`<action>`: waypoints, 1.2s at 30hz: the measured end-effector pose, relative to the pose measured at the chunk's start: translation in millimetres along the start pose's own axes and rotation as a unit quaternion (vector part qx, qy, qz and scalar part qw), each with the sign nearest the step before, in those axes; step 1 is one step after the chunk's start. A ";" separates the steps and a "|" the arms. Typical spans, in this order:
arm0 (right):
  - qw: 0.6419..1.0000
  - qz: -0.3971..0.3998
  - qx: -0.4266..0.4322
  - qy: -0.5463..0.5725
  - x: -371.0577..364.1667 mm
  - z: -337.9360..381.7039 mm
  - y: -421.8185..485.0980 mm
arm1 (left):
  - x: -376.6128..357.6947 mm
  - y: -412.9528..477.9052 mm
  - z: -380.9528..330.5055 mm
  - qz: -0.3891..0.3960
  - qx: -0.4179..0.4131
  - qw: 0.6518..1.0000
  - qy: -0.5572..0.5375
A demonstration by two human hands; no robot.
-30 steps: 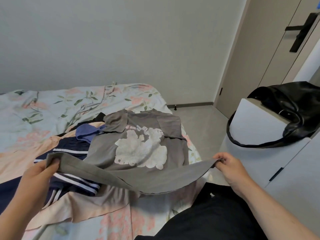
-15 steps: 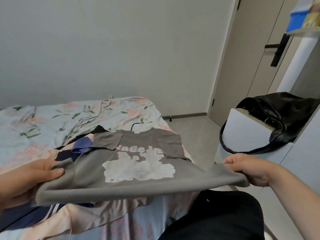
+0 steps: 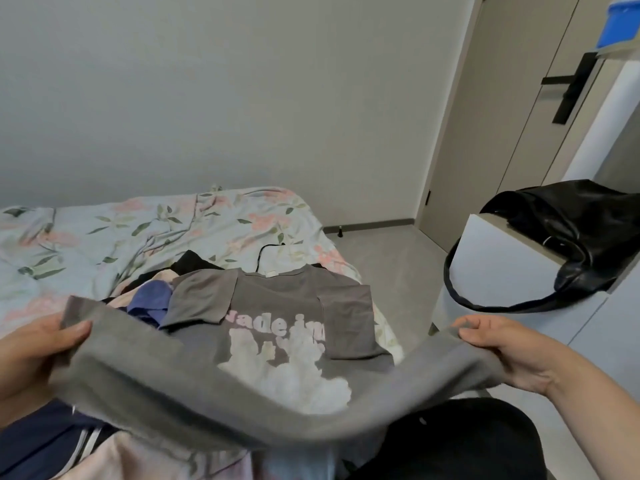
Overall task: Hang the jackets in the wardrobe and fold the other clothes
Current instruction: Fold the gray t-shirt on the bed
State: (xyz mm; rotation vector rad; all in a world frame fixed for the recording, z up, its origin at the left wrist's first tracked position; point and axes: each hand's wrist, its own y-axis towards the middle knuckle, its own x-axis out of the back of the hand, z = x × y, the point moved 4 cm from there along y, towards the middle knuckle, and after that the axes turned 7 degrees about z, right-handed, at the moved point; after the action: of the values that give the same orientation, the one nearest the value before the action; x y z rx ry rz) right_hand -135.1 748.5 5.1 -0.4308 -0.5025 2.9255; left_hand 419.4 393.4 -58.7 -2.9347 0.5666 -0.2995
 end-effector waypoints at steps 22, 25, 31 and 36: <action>0.948 -0.318 -0.008 0.006 80.9 18.1 340.1 | -61.9 243.8 -43.7 -0.219 0.054 0.970 0.088; 0.948 -0.314 -0.013 0.043 85.6 14.6 372.0 | -73.6 268.5 -46.5 -0.229 0.045 0.963 0.136; 0.960 -0.265 -0.007 -0.093 66.1 -9.5 371.2 | -105.9 253.7 -33.2 -0.171 0.055 0.929 0.324; 0.828 -0.072 0.073 -0.551 15.5 -48.6 286.8 | -132.9 155.5 -21.9 -0.056 -0.135 0.859 0.490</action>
State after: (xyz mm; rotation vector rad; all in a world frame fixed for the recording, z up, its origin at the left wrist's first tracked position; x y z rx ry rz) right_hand -161.0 498.3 -141.8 1.3259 -0.3558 2.7204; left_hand 238.8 298.8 -86.4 -2.8575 0.5466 -1.9148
